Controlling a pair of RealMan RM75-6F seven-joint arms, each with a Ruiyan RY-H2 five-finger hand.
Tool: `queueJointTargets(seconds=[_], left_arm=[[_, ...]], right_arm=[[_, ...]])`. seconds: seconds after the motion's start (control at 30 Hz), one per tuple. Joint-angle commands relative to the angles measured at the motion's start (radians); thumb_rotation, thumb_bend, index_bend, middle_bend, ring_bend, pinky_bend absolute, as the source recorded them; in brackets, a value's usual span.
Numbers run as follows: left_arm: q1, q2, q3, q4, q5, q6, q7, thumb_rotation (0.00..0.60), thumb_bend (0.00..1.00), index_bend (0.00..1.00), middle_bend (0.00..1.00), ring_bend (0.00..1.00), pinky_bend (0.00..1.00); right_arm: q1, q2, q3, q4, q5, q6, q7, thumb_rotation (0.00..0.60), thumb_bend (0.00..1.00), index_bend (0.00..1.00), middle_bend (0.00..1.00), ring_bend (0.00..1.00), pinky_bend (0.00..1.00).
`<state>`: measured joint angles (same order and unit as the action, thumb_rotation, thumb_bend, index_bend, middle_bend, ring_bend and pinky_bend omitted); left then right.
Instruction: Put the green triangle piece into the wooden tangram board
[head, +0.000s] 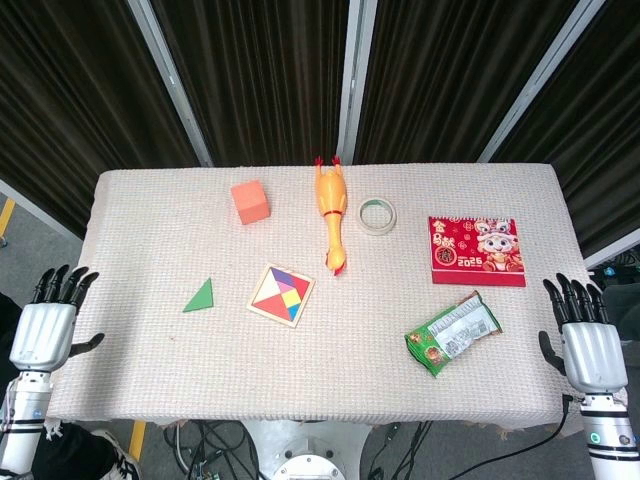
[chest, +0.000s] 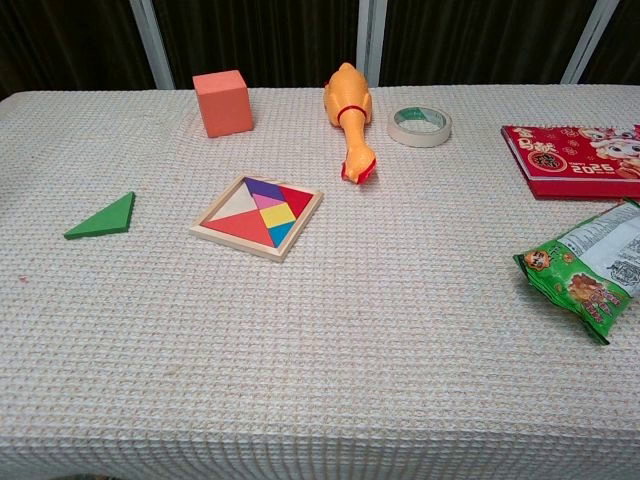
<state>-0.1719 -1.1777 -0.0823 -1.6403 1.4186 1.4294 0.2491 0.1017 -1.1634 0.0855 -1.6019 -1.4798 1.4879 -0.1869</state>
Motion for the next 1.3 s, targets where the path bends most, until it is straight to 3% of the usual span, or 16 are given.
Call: queueJointTargets(seconds=[0.03,0.63,0.97,1.3], left_arm=[[-0.002,0.002,0.001,0.0,-0.002,-0.006,-0.001,0.6,0.1,0.14,0.11,0.02,0.07],[-0.018,-0.03,0.0,-0.04,-0.017,-0.026,0.033,0.6,0.09,0.14,0.11,0.02,0.07],[-0.041,-0.032,0.004,-0.072,-0.041,-0.088,-0.014,0.6,0.09,0.14,0.11,0.02,0.07],[-0.096,-0.108,-0.017,-0.092,-0.084,-0.153,0.02,0.6,0.09,0.16,0.12,0.02,0.07]], right_arm=[[0.001,0.001,0.001,-0.002,0.004,-0.004,0.0,0.6,0.33,0.0,0.0,0.0,0.0],[0.001,0.006,0.008,0.005,0.022,-0.012,0.014,0.6,0.33,0.0,0.0,0.0,0.0],[0.0,0.016,0.006,-0.003,-0.001,0.004,0.005,0.6,0.34,0.0,0.0,0.0,0.0],[0.005,0.032,0.03,0.004,0.017,0.011,0.031,0.6,0.34,0.0,0.0,0.0,0.0]])
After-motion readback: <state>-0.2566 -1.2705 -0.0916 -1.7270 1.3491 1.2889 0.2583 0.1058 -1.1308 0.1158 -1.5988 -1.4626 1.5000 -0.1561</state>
